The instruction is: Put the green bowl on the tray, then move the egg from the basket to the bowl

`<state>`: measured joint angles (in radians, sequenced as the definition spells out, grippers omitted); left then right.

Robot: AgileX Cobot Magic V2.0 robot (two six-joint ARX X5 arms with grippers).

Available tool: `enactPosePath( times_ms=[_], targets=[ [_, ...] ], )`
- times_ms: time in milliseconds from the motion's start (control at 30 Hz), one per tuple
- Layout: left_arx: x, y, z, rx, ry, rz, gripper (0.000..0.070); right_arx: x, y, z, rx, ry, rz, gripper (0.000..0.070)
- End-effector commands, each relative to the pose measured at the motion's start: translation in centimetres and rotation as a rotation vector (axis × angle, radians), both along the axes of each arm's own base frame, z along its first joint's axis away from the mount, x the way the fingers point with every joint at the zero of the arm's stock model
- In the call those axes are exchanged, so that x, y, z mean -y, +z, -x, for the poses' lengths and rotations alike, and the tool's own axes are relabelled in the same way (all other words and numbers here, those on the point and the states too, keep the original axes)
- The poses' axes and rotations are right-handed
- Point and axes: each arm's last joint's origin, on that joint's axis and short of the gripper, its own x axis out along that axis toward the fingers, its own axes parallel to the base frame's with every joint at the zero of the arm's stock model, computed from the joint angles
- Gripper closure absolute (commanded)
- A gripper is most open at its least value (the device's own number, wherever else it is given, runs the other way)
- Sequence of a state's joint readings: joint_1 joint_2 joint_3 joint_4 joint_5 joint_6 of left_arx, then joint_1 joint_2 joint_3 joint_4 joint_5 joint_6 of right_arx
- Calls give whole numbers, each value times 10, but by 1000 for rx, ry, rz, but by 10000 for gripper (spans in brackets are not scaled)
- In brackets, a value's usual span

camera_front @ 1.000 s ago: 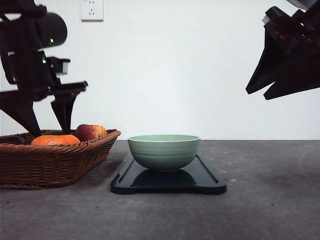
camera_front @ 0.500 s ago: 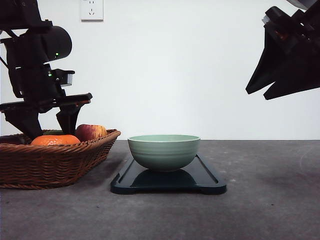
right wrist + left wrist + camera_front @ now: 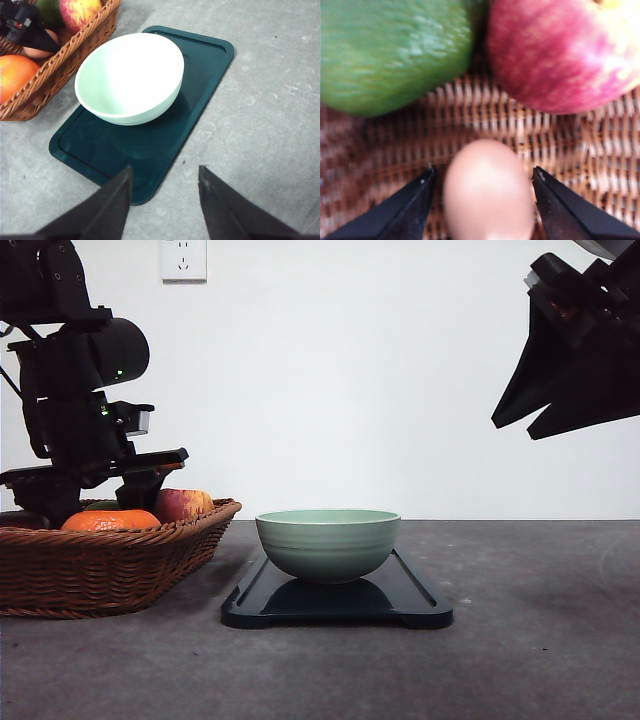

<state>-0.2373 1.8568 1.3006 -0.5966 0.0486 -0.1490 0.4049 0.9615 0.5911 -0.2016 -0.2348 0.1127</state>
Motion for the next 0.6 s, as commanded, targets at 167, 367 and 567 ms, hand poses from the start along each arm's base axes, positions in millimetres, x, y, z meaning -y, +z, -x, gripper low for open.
enactPosePath(
  times_ms=[167,367,567],
  targets=[
    [5,-2,-5,10,-15,3,412,-1,1,-1,1,-1,-10,440],
    [5,-2,-5,5,-15,2,506,-1,1,-1,1,-1,-10,440],
    [5,-1,-4,1,-15,1,523,-1,1,-1,1,-1,-11,440]
  ],
)
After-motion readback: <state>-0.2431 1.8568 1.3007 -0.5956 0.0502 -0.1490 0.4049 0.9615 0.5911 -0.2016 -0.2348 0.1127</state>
